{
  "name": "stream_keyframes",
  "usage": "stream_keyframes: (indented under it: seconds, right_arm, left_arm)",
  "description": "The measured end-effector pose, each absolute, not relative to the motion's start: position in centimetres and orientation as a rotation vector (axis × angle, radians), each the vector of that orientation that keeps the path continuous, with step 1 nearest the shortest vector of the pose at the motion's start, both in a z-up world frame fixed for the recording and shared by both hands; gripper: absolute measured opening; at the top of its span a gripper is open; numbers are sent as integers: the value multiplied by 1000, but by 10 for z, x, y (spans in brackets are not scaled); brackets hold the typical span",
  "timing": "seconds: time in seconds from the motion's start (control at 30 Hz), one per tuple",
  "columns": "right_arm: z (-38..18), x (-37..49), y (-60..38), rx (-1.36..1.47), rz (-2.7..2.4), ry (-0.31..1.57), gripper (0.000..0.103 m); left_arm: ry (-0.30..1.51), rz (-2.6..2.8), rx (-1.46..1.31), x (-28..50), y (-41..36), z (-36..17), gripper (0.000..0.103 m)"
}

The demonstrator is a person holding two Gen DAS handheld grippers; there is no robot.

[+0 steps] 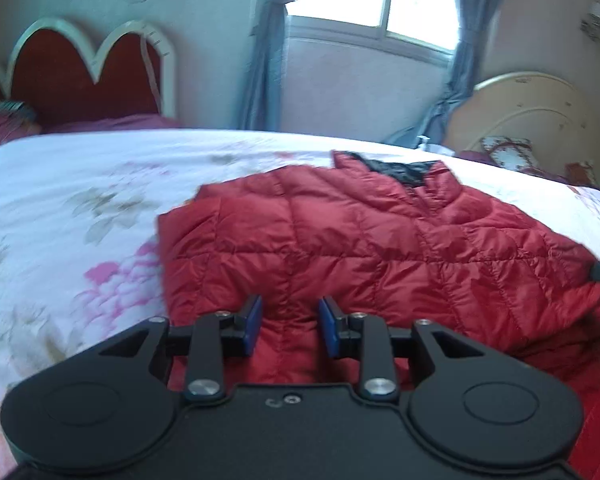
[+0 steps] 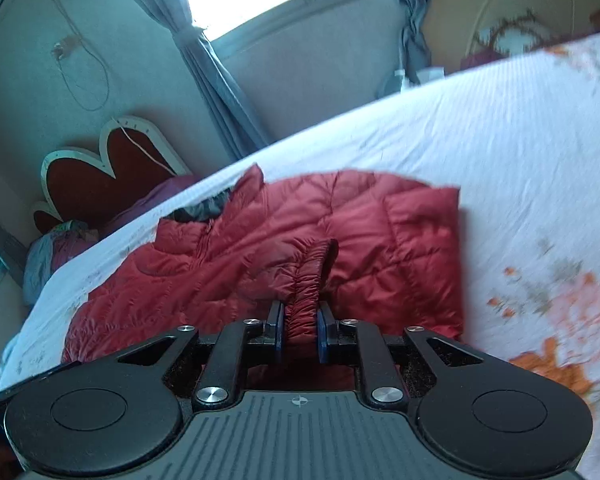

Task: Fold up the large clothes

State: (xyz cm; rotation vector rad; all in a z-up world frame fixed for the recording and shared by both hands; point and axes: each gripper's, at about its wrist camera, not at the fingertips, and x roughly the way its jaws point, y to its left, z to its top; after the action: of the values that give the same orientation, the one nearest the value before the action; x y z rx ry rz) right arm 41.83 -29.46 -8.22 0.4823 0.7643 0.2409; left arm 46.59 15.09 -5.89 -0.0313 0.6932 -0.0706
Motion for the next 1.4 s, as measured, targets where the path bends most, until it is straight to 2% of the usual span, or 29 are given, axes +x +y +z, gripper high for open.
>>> stream_keyframes:
  seconds: [0.1, 0.27, 0.43, 0.5, 0.53, 0.57, 0.6, 0.63, 0.7, 0.73, 0.77, 0.8, 0.97, 1.1, 1.4]
  right_arm:
    - [-77, 404, -300, 463, 211, 748, 15]
    - [-117, 418, -296, 457, 153, 849, 15]
    - [-115, 411, -293, 440, 131, 836, 15]
    - [-111, 405, -295, 426, 139, 833, 16]
    - [-106, 402, -295, 396, 139, 827, 16]
    - [-101, 400, -296, 370, 119, 819, 27]
    - [-92, 400, -298, 341, 70, 795, 58]
    - [-84, 397, -300, 325, 40, 744, 62]
    - [-73, 404, -301, 333, 75, 712, 57]
    - [-70, 412, -296, 312, 87, 717, 51]
    - [-70, 423, -289, 287, 107, 731, 38]
    - [-71, 433, -283, 284, 142, 747, 34]
    - [-94, 478, -243, 125, 184, 822, 34]
    - [-118, 495, -244, 117, 151, 852, 34]
    - [-64, 419, -263, 174, 164, 750, 35]
  left_arm:
    - [693, -104, 9, 468, 139, -64, 30]
    - [716, -121, 35, 479, 136, -78, 32]
    - [725, -145, 58, 482, 138, -77, 32]
    - [720, -146, 65, 479, 140, -71, 35]
    - [704, -137, 65, 475, 144, -66, 41]
    - [685, -134, 62, 472, 148, -61, 44]
    - [662, -129, 61, 469, 154, -57, 47]
    - [649, -120, 63, 468, 158, -54, 47]
    - [655, -112, 52, 477, 167, -53, 47]
    - [666, -112, 46, 484, 169, -54, 47]
    - [675, -112, 46, 491, 169, -56, 47]
    - [684, -114, 52, 499, 168, -58, 47]
    - [715, -125, 86, 528, 159, -72, 48]
    - [729, -135, 90, 537, 159, -80, 49]
    - [646, -170, 60, 460, 163, -42, 47]
